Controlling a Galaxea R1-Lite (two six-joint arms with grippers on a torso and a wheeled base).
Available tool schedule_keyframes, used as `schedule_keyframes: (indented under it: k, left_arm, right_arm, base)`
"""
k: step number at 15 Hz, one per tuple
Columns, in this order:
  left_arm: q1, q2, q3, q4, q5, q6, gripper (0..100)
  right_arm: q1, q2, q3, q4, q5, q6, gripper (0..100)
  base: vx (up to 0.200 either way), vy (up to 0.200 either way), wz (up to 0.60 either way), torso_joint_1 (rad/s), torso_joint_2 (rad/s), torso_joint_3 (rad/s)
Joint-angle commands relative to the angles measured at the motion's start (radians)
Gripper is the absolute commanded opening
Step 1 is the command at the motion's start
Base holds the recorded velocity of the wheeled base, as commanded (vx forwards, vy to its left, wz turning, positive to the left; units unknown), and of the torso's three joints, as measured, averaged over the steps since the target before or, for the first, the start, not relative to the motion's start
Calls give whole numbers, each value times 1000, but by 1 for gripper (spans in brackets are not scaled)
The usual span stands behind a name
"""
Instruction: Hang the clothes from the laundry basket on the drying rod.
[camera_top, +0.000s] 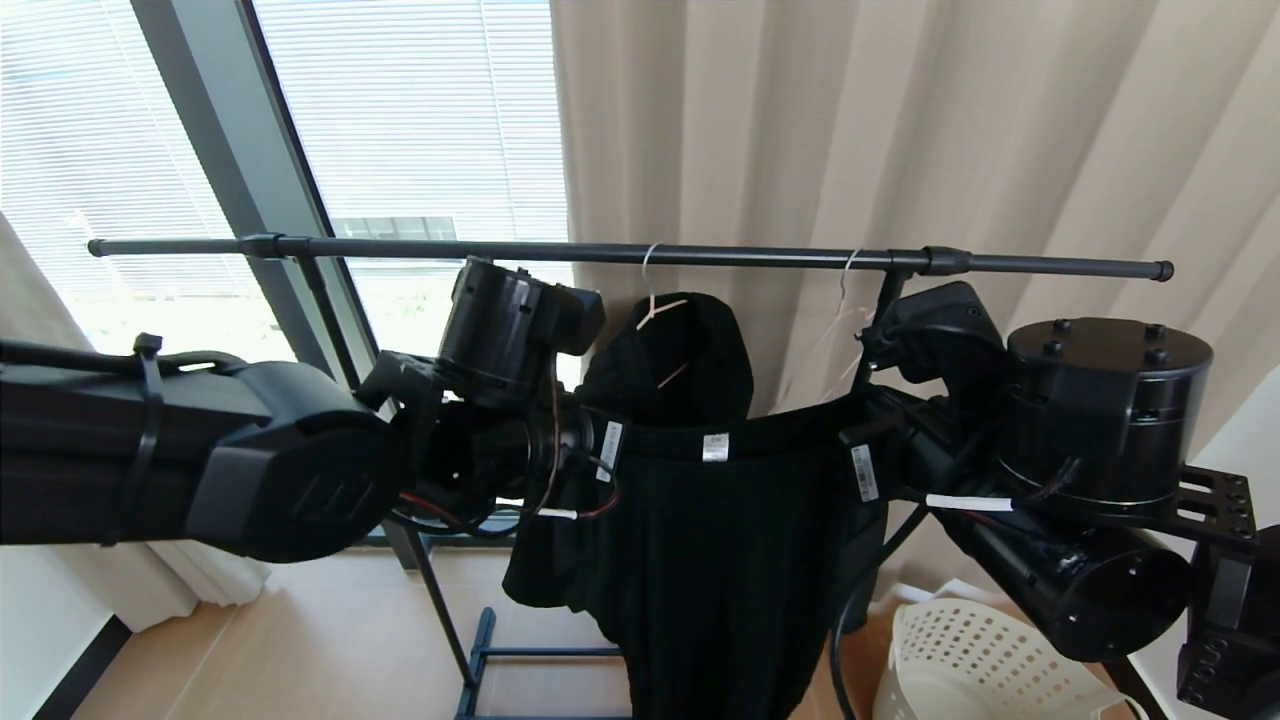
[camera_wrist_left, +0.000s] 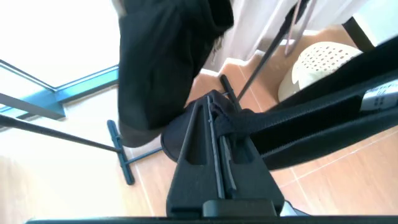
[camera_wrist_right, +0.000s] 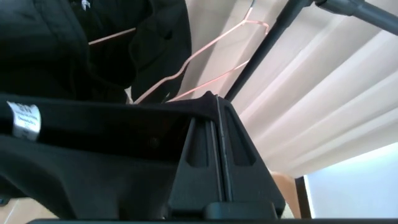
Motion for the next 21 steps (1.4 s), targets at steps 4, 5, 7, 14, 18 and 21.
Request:
schedule_keyframes:
  k: [4, 5, 7, 14, 18, 21]
  left_arm:
    - [-18, -24, -47, 45, -1, 13, 0]
    - [-18, -26, -45, 45, -1, 13, 0]
    - [-21, -24, -45, 42, -3, 15, 0]
    - [-25, 54, -205, 40, -109, 44, 0]
    - [-25, 134, -368, 40, -158, 56, 0]
    - [-25, 155, -432, 11, -236, 72, 0]
  right_arm:
    - [0, -1, 6, 0, 0, -1, 0]
    - [0, -4, 7, 2, 0, -1, 0]
    - [0, -18, 24, 3, 0, -4, 0]
    - [77, -171, 174, 13, 142, -216, 0]
    - [193, -165, 191, 16, 161, -214, 0]
    - [259, -121, 182, 5, 164, -182, 0]
  base:
    - [0, 0, 0, 0, 0, 0]
    - [0, 0, 0, 0, 0, 0]
    - [0, 0, 0, 0, 0, 0]
    - [0, 0, 0, 0, 0, 0]
    - [0, 0, 0, 0, 0, 0]
    - [0, 0, 0, 0, 0, 0]
